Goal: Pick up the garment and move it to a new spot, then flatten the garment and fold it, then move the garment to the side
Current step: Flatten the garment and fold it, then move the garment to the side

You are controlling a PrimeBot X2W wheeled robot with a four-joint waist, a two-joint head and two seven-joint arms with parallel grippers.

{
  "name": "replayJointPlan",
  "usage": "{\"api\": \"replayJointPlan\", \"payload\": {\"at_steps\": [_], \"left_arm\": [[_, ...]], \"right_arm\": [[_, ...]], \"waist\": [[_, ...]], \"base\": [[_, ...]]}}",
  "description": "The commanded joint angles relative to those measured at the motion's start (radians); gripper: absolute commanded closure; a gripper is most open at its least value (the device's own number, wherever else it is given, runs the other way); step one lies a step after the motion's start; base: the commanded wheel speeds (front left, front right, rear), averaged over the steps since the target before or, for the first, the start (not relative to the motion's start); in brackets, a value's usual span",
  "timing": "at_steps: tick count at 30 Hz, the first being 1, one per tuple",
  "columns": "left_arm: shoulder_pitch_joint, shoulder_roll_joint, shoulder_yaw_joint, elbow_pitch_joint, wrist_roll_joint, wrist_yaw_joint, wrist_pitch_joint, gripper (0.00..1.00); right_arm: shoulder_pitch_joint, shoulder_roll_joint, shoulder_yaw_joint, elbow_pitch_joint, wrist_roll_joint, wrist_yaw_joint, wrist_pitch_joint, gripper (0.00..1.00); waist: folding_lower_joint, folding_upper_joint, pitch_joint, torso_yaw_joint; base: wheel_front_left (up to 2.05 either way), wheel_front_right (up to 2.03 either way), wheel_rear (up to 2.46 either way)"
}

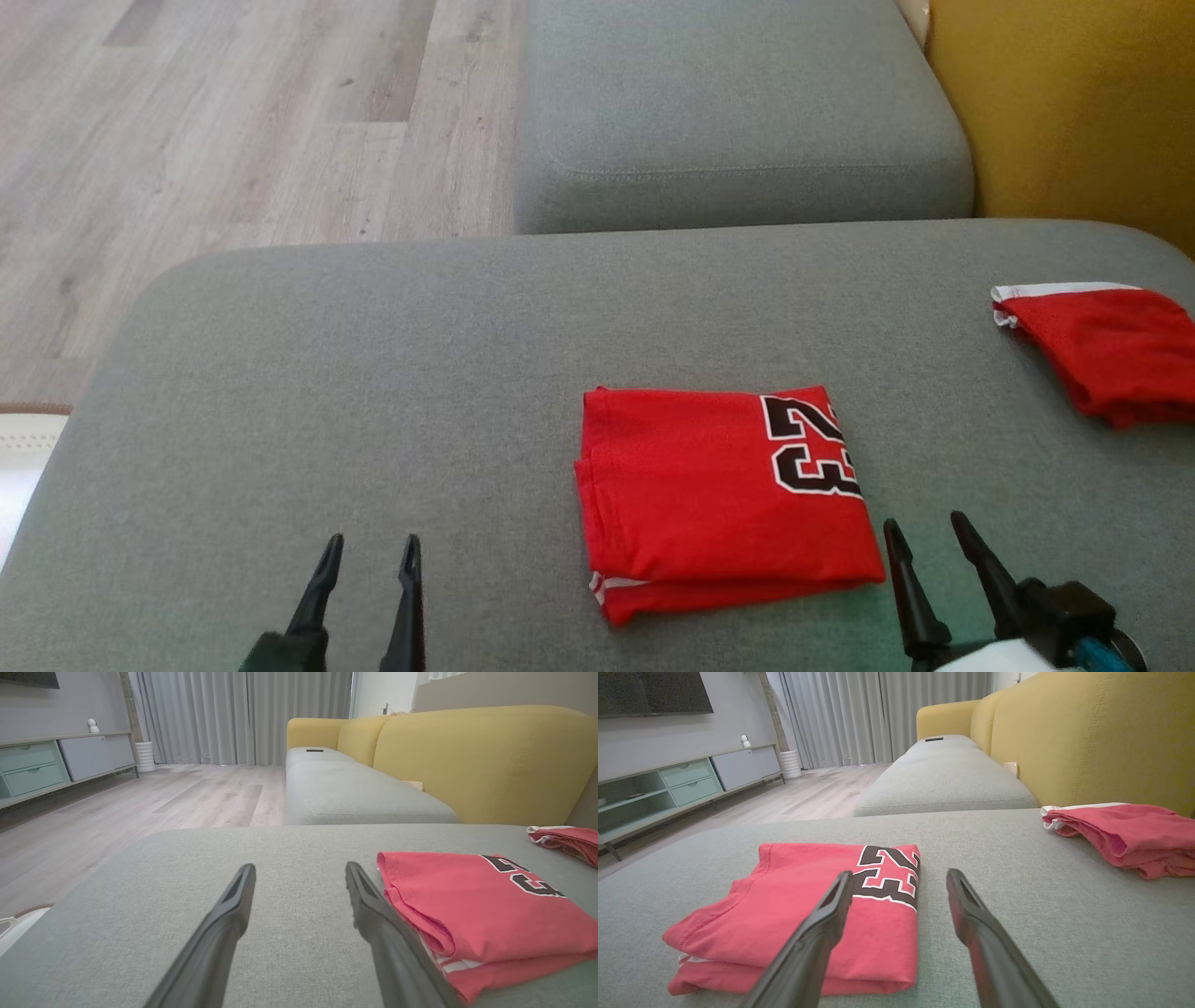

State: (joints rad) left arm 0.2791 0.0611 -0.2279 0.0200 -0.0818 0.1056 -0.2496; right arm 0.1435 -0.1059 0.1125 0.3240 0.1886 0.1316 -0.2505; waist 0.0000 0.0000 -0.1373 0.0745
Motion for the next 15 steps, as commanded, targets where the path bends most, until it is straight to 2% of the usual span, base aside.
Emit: {"api": "replayJointPlan", "payload": {"at_steps": [1,15], "left_arm": [[-0.03,-0.01,0.041,-0.034,0.005,0.001,-0.012,0.0],[-0.027,-0.011,0.049,-0.025,0.004,0.008,-0.012,0.0]], "right_arm": [[-0.023,-0.008,0.013,-0.033,-0.009,-0.001,-0.011,0.0],[-0.016,0.002,0.002,-0.036,-0.022,-0.001,-0.011,0.0]], "waist": [[0.0,0.0,-0.003,0.0],[0.0,0.0,-0.011,0.003]], "base": [[0.0,0.0,0.0],[0.0,0.0,0.0]]}}
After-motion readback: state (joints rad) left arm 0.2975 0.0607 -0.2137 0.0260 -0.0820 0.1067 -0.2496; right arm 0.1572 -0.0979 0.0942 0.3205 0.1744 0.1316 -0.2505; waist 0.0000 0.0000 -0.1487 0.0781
